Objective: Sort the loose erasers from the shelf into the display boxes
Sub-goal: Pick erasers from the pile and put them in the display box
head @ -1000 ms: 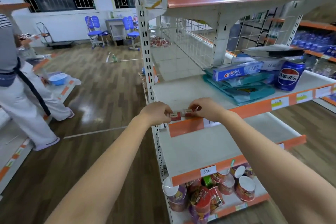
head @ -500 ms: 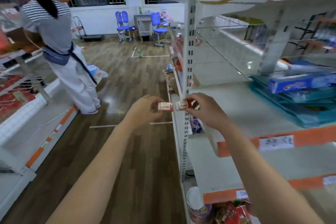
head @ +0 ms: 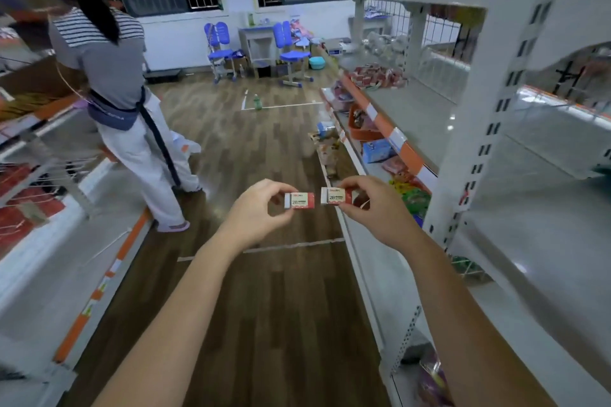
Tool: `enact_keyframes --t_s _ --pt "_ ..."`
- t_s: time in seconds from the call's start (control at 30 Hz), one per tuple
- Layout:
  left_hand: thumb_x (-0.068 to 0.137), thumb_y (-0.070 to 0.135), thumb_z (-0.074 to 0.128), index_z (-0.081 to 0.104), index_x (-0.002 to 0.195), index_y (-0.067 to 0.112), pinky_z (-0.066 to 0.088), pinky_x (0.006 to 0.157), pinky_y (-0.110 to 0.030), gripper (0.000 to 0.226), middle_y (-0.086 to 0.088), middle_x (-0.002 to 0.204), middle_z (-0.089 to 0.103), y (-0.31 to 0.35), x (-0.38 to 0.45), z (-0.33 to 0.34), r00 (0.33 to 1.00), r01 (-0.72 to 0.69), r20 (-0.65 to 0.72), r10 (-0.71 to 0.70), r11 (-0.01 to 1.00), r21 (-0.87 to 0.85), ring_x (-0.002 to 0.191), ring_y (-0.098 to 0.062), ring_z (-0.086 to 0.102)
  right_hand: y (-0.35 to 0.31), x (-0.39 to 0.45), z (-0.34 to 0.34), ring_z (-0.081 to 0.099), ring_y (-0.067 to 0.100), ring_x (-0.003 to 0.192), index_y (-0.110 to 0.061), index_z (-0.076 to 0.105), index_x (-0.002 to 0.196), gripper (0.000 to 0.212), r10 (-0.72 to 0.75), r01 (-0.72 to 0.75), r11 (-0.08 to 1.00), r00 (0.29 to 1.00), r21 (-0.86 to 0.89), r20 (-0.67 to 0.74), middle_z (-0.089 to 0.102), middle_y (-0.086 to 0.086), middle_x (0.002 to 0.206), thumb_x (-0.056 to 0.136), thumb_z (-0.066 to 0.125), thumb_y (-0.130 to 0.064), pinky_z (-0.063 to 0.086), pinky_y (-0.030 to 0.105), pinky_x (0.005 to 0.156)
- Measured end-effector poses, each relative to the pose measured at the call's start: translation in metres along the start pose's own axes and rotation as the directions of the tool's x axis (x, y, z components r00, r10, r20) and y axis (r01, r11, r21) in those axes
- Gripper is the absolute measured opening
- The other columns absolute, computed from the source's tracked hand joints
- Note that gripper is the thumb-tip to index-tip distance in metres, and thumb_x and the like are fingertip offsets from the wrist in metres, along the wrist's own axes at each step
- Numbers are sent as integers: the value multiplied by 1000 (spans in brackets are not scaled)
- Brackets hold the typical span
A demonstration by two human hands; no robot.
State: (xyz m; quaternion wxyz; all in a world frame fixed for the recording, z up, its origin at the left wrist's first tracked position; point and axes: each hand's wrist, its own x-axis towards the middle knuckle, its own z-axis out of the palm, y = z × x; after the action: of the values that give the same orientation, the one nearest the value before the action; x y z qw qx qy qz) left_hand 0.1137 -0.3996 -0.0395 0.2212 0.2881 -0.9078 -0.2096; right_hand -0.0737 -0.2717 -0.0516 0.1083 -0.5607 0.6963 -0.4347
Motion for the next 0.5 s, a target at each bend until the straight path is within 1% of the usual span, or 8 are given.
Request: enact_keyframes --t_s 0.13,0.2,0.3,0.43,0.5 --pt "83 24 66 61 108 31 41 76 -15 26 14 100 56 -47 55 0 1000 -23 -14 22 998 -62 92 -1 53 15 59 23 50 -12 86 -40 50 102 28 -5 5 1000 1000 -18 8 50 -24 95 85 65 -23 41 4 64" --pt "83 23 66 61 107 31 40 77 -14 26 15 100 55 -72 88 1 999 -37 -21 36 997 -73 92 0 53 27 93 34 50 -12 84 -39 51 103 28 -6 6 1000 1000 -18 22 50 -24 95 85 65 -24 40 3 64" --pt "83 22 66 62 108 30 42 79 -18 27 15 99 56 -110 143 2 999 -45 -12 44 996 -73 92 0 53 46 151 49 51 -8 81 -38 51 104 27 14 -13 1000 999 -22 46 50 -24 95 85 66 -25 40 6 63" --pt "83 23 66 62 109 30 44 80 -24 27 16 99 55 -159 224 -3 999 -41 -17 40 997 -60 92 -2 52 72 244 62 52 -4 85 -33 55 108 29 -8 7 1000 998 18 57 51 -23 95 84 66 -20 40 11 69" --pt "83 23 66 62 109 29 45 79 -24 27 14 100 55 -181 264 -7 999 -40 -15 40 998 -54 92 -1 52 84 290 69 52 -5 85 -35 54 108 30 -14 13 1000 998 14 57 51 -24 94 84 66 -21 38 12 71"
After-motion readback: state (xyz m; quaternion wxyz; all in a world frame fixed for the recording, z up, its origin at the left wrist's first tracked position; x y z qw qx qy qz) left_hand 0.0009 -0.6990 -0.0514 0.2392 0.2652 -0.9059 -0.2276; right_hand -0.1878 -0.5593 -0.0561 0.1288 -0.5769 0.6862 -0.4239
